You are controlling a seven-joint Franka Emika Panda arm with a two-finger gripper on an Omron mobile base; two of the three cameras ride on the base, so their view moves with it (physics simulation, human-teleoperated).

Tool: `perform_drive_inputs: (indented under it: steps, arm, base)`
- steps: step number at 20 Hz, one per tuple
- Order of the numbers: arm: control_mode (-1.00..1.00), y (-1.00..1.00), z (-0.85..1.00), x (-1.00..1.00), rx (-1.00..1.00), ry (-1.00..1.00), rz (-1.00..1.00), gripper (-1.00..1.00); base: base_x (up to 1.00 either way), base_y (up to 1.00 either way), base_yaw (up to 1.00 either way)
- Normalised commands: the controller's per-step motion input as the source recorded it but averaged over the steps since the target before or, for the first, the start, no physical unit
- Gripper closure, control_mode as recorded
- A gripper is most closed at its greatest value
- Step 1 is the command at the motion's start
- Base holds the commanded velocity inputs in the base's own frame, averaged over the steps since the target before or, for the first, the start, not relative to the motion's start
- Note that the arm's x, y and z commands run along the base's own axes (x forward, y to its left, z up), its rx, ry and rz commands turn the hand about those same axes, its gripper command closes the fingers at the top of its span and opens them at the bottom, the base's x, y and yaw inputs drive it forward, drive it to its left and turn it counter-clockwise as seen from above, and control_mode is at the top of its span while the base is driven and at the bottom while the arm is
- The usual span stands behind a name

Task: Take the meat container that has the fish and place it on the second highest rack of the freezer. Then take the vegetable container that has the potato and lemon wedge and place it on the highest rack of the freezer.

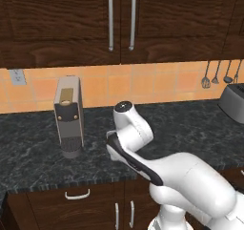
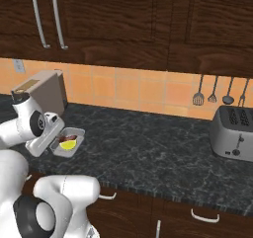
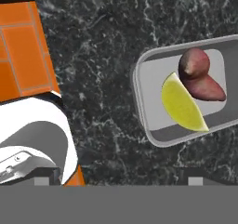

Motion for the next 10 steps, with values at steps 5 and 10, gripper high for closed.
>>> perform_drive_inputs:
  steps: [5, 10]
  arm:
    - [-1.00, 0.01, -0.40, 0.40, 0.00, 0.00, 0.00, -1.00]
    - [-1.00, 0.08, -0.51, 0.24, 0.00, 0.00, 0.00, -1.00]
  base:
    - [0.00, 0.00, 0.00]
    - [0.00, 0.00, 0.00]
